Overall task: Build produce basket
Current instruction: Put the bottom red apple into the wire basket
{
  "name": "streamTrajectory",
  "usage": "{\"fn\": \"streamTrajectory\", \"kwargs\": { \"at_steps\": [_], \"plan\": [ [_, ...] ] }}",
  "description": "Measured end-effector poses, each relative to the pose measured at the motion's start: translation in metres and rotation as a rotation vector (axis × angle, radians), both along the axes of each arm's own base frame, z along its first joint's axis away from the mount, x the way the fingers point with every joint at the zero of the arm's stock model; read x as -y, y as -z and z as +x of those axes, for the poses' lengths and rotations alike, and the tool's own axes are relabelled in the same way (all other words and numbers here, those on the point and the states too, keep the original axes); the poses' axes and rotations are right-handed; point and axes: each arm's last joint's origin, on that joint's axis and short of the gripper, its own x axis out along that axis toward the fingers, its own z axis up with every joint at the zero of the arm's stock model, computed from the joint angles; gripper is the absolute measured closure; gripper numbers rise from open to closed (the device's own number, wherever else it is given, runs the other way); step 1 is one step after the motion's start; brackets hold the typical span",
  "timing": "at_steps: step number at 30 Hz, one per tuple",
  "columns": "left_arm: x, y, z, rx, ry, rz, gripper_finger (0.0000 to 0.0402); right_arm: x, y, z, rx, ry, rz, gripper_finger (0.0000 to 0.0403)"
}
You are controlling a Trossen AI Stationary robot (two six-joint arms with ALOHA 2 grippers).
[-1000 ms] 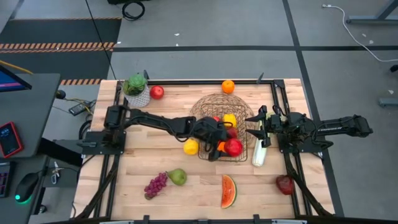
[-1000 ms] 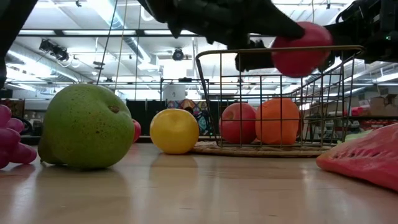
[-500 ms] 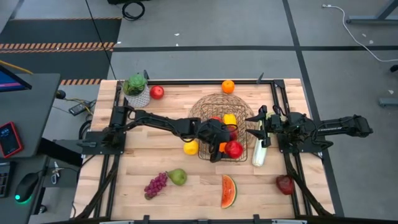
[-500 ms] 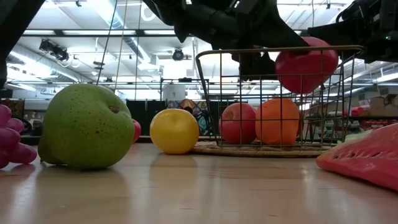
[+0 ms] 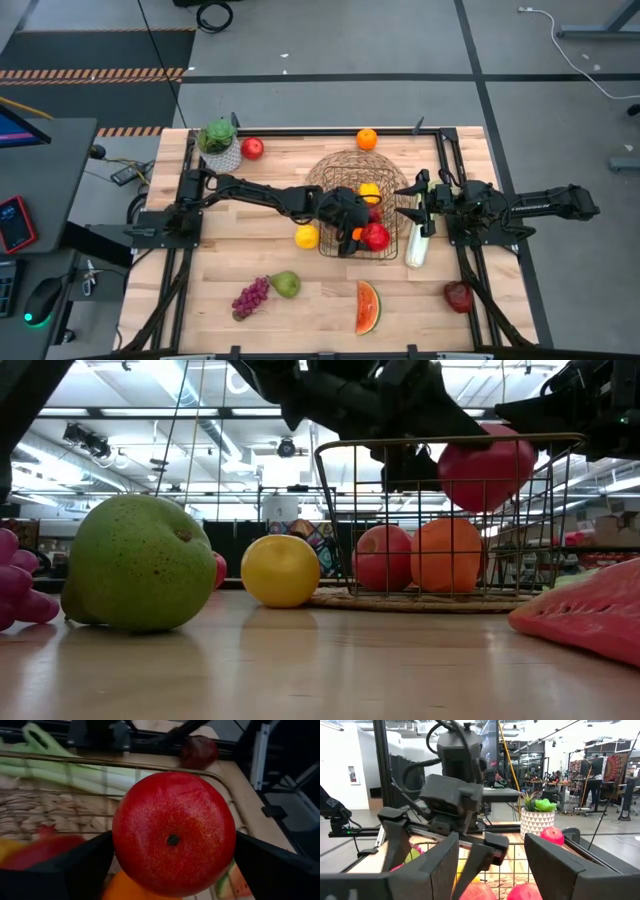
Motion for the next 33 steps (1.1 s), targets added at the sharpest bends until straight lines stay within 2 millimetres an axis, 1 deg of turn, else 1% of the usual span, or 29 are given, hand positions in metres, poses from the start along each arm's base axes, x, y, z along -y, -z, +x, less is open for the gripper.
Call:
{"fn": "streamTrajectory", "kwargs": {
  "at_steps": [5,8,16,19,23,26,33],
  "plan": [
    [-0.014,-0.002,0.001,0.009,-0.045,-0.024,0.0005,0.000,0.000,0.000,0.000,0.001,0.000,0.0172],
    [-0.016,-0.006,0.002,0.003,-0.062,-0.034,0.0005,0.000,0.000,0.000,0.000,0.000,0.000,0.0172],
    [-0.007,-0.001,0.000,-0.059,-0.148,0.037,0.0005,0.000,0.000,0.000,0.000,0.000,0.000,0.0172],
    [-0.002,-0.001,-0.001,-0.060,-0.130,0.055,0.0005,0.000,0.000,0.000,0.000,0.000,0.000,0.0172],
    [0.007,-0.001,-0.001,-0.047,-0.073,0.123,0.0005,0.000,0.000,0.000,0.000,0.000,0.000,0.0172],
    [0.010,0.000,-0.002,-0.055,-0.052,0.169,0.0005,0.000,0.000,0.000,0.000,0.000,0.000,0.0172],
    [0.002,0.003,-0.003,-0.092,-0.102,0.135,0.0005,0.000,0.000,0.000,-0.001,0.000,0.000,0.0172]
  ]
}}
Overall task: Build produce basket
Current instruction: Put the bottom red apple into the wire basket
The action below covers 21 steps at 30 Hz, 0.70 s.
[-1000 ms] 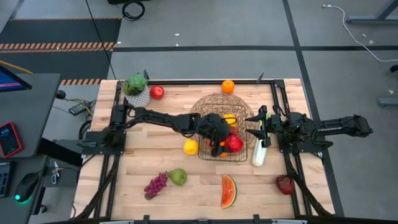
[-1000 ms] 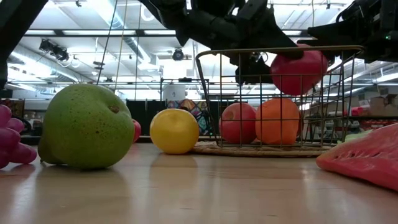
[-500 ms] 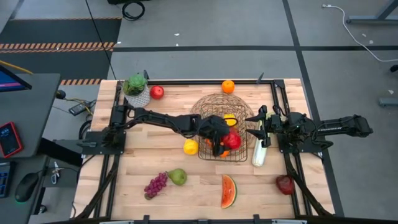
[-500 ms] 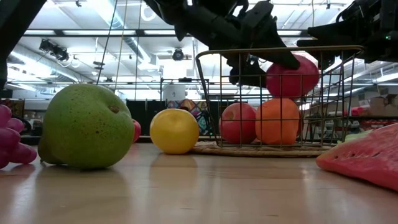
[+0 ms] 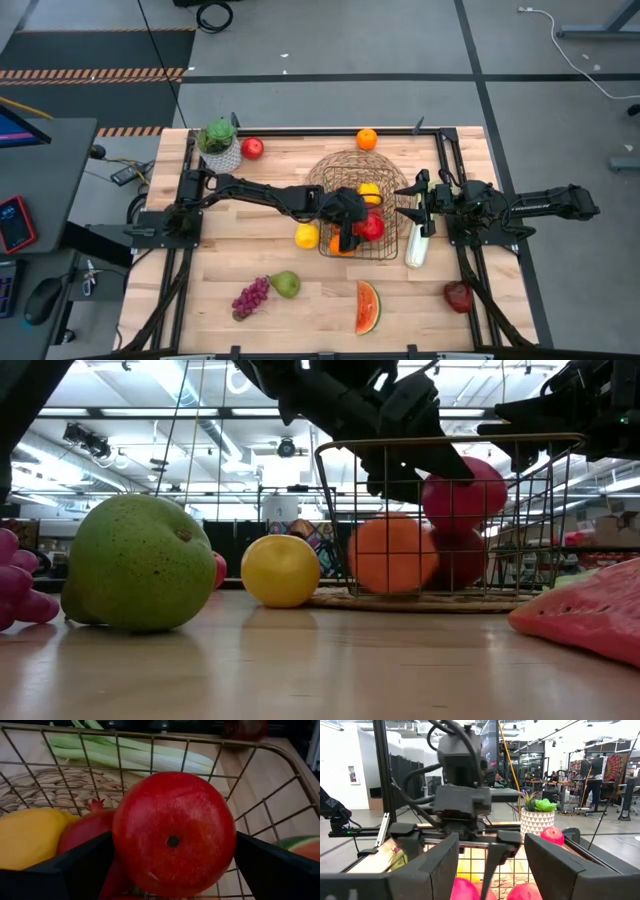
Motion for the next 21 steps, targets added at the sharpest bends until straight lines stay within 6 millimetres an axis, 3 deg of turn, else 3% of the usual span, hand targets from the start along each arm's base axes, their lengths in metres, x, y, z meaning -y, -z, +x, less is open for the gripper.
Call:
{"fn": "streamTrajectory", "kwargs": {
  "at_steps": [15,21],
  "plan": [
    [0.0065,0.0093,-0.0080,-0.125,0.096,-0.055,0.0005,0.0000,0.0000,0.0000,0.000,0.000,0.000,0.0172],
    [0.0013,0.0072,-0.0060,-0.096,0.089,-0.057,0.0005,0.0000,0.0001,0.0000,0.000,0.000,0.000,0.0172]
  ]
}}
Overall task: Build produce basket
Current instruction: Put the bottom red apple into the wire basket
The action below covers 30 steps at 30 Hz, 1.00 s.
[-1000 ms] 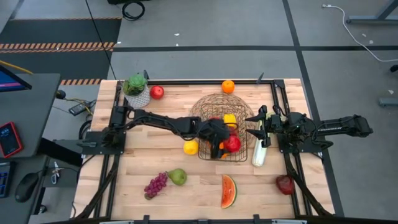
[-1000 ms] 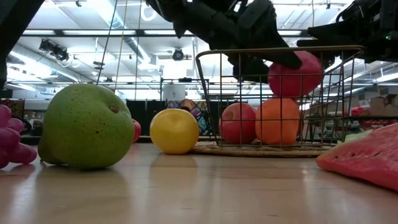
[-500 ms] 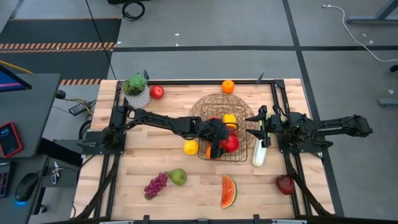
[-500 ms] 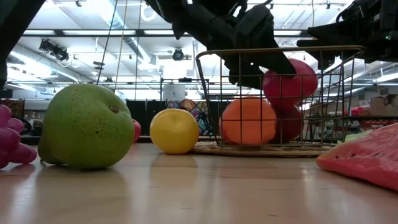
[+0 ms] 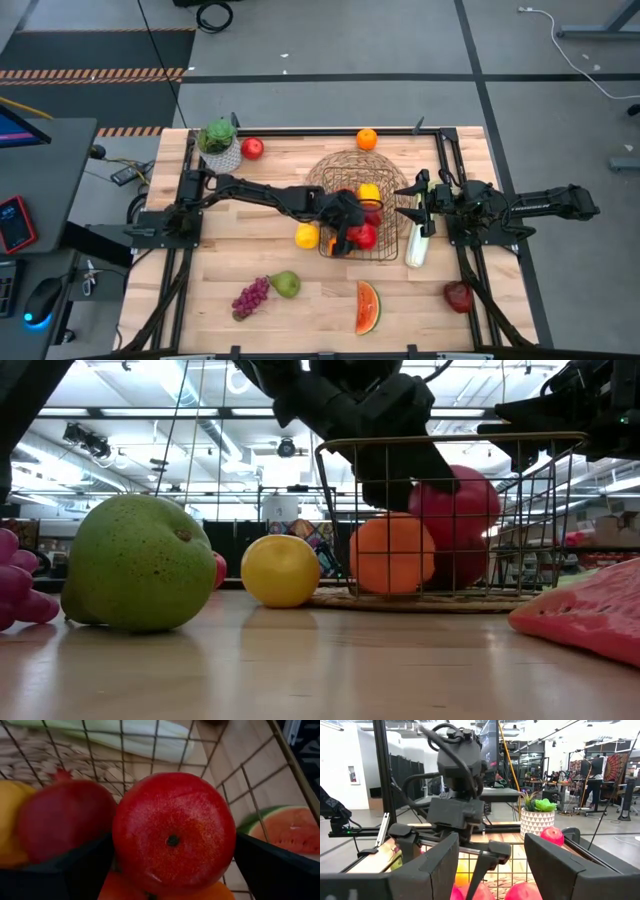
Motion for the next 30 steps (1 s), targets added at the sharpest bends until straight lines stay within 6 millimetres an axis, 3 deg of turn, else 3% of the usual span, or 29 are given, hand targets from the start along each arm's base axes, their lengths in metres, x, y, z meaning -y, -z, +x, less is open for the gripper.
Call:
{"fn": "streamTrajectory", "kwargs": {
  "at_steps": [11,30],
  "plan": [
    [0.0036,-0.0030,0.0023,0.048,0.031,0.032,0.0005,0.0000,-0.0001,0.0000,0.000,0.000,0.000,0.0172],
    [-0.0012,-0.0060,0.0051,0.077,-0.059,-0.003,0.0002,0.0000,-0.0002,0.0000,0.001,0.000,0.000,0.0172]
  ]
}}
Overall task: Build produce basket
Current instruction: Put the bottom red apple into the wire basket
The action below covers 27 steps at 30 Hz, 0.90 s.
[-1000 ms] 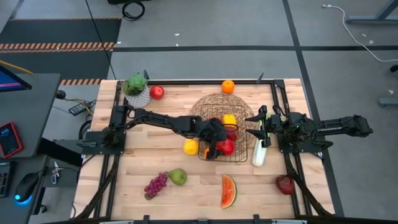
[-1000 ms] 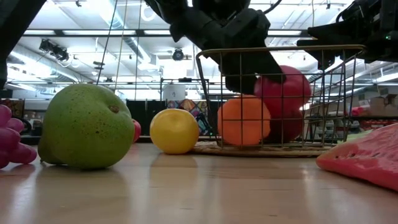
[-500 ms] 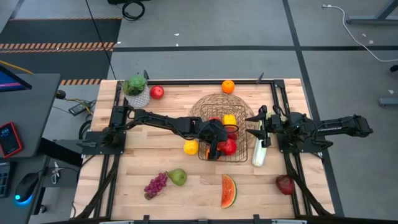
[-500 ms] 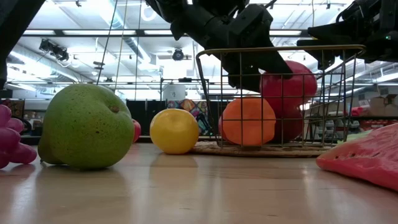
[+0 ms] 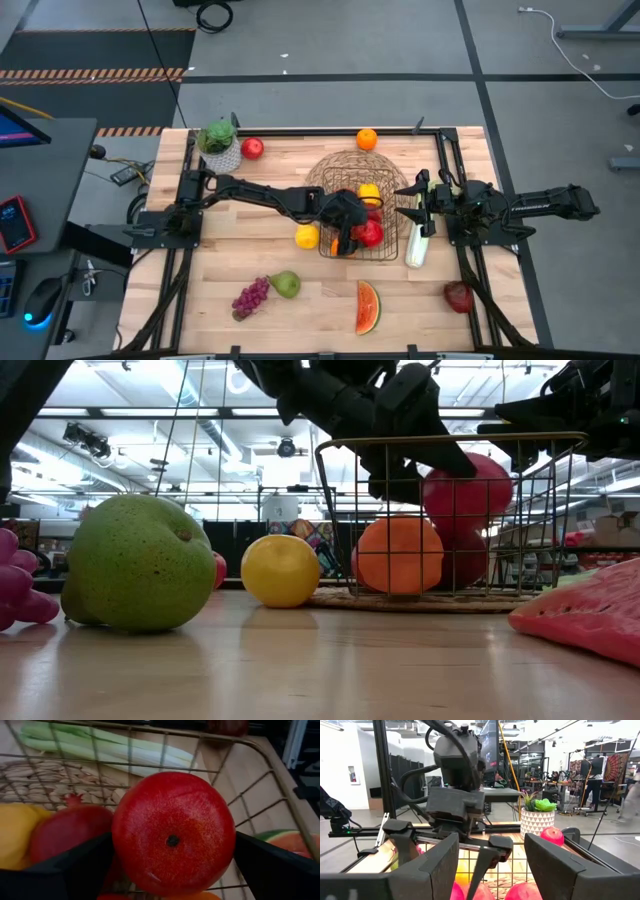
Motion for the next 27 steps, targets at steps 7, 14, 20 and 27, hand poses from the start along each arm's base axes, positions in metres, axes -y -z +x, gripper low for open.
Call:
{"fn": "streamTrajectory", "kwargs": {
  "at_steps": [7,14,20,27],
  "plan": [
    [-0.002,0.001,0.000,-0.009,-0.006,-0.001,0.0002,0.000,0.000,0.000,-0.001,0.000,0.000,0.0172],
    [0.005,0.004,-0.003,-0.059,0.008,-0.059,0.0001,0.000,0.000,0.000,-0.001,0.001,0.000,0.0172],
    [0.008,0.004,-0.004,-0.066,0.118,-0.107,0.0001,0.000,0.000,0.000,0.000,0.000,0.000,0.0172],
    [0.009,0.004,-0.004,-0.048,0.165,-0.084,0.0001,0.000,0.000,0.000,-0.001,0.000,0.000,0.0172]
  ]
}}
